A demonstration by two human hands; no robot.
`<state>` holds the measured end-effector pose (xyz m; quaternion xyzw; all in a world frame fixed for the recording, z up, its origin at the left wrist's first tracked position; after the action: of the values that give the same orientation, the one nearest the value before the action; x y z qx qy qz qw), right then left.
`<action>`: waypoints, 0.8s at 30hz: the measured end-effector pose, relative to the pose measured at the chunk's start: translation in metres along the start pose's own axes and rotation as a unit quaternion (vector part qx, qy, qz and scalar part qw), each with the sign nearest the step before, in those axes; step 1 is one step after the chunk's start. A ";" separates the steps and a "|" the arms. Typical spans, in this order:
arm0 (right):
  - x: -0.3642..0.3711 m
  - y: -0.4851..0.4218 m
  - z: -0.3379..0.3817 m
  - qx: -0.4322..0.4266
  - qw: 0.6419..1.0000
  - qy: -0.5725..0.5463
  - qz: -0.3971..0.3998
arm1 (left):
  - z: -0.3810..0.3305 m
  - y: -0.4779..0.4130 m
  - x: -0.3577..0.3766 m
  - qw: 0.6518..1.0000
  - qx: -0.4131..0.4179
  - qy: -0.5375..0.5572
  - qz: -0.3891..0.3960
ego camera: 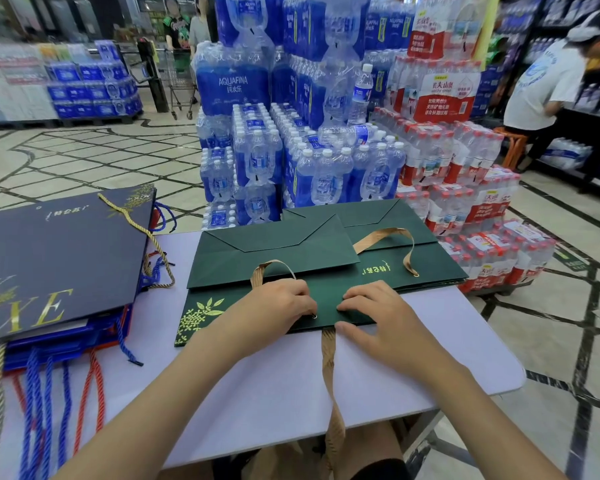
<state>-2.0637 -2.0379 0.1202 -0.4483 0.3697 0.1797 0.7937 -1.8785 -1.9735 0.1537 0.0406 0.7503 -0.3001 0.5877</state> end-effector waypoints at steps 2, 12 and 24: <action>-0.001 0.000 0.001 -0.013 0.999 0.023 -0.025 | -0.004 -0.002 0.000 1.000 0.000 0.013 -0.003; -0.017 -0.003 0.014 -0.077 0.974 0.132 -0.167 | 0.000 0.011 -0.007 0.982 -0.108 0.147 -0.049; -0.009 0.009 0.051 0.009 0.968 0.170 -0.182 | -0.002 0.008 -0.010 0.986 -0.087 0.133 -0.045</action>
<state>-2.0535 -1.9899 0.1387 -0.5250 0.4125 -0.0501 0.7427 -1.8736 -1.9629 0.1595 -0.0055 0.8461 -0.2515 0.4699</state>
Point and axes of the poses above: each hand's wrist, its own y-axis away from the middle knuckle, its own x-axis out of the palm, z = x × y, the point moved 4 cm from there along -y, towards the middle knuckle, and after that the axes turned 4 degrees about -z, right-handed, at the moved point
